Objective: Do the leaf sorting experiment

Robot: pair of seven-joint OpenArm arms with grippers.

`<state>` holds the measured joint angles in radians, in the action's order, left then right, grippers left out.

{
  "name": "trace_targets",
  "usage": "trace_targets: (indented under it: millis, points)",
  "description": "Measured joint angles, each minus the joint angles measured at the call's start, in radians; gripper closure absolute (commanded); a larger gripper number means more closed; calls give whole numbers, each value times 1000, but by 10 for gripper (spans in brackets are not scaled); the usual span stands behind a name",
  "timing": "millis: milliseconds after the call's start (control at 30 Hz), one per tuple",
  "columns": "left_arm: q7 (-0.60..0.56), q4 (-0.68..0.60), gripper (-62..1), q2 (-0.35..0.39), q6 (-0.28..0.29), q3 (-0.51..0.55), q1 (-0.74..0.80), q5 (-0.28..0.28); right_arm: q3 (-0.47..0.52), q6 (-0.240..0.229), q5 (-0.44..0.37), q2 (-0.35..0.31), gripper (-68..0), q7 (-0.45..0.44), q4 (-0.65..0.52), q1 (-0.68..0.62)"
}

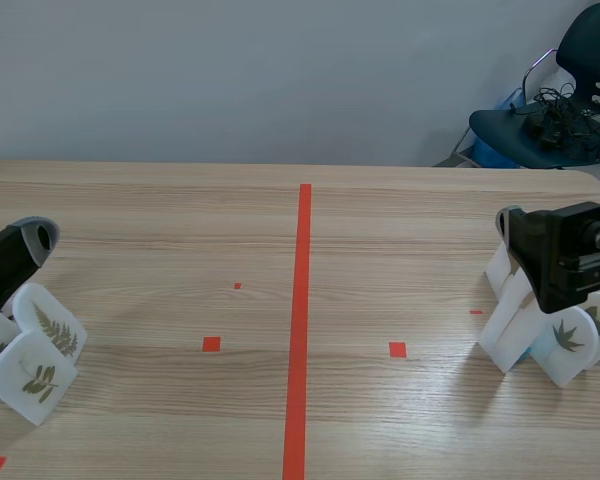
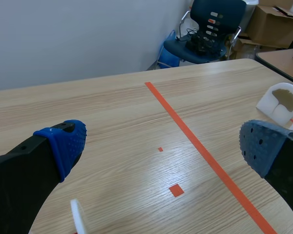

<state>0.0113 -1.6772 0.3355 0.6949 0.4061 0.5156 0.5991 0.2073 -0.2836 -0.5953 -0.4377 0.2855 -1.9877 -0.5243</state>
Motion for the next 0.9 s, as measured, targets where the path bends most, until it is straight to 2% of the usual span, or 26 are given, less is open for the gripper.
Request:
trace_targets:
  millis: [200, 900]
  points:
    - [4, 0, -623, 0, 0, -31, 2, 0, 0, 0, -10, 0, -679, 0, 0, 0]
    - [3, 0, -623, 0, 0, -31, 2, 0, 0, 0, -13, 0, -679, 0, 0, 0]
